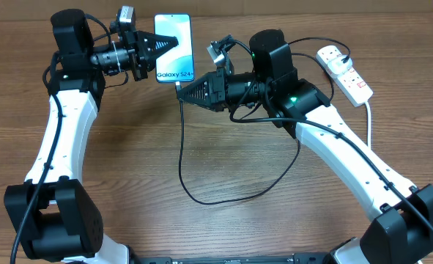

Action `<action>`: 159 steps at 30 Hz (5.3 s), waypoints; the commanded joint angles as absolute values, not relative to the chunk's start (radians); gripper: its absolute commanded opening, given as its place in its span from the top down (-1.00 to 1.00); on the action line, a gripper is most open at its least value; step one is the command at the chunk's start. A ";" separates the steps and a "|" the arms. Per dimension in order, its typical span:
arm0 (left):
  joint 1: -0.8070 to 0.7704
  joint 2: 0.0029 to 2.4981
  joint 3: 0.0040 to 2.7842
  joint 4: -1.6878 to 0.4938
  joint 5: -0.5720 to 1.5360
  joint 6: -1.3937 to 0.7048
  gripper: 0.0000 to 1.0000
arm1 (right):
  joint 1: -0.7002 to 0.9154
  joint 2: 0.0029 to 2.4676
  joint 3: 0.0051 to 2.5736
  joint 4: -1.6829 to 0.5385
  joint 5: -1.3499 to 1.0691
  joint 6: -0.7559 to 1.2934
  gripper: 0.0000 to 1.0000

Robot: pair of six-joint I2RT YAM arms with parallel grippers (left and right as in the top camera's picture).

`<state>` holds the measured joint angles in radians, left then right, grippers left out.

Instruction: Plug charger to phone and switch on socket

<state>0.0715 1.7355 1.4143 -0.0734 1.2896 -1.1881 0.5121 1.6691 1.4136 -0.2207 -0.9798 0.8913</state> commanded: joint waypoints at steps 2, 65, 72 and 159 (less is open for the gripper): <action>0.063 1.728 1.429 -0.062 1.327 -1.190 0.92 | 0.509 1.665 1.419 -0.211 -0.961 0.916 0.93; 0.085 1.728 1.429 -0.063 1.309 -1.182 0.92 | 0.497 1.689 1.420 -0.150 -1.056 0.973 0.93; 0.084 1.728 1.429 -0.064 1.310 -1.194 0.92 | 0.516 1.700 1.420 -0.151 -1.048 0.973 0.93; 0.065 1.728 1.429 -0.074 1.371 -1.200 0.92 | 0.539 1.702 1.420 -0.105 -0.814 1.000 0.93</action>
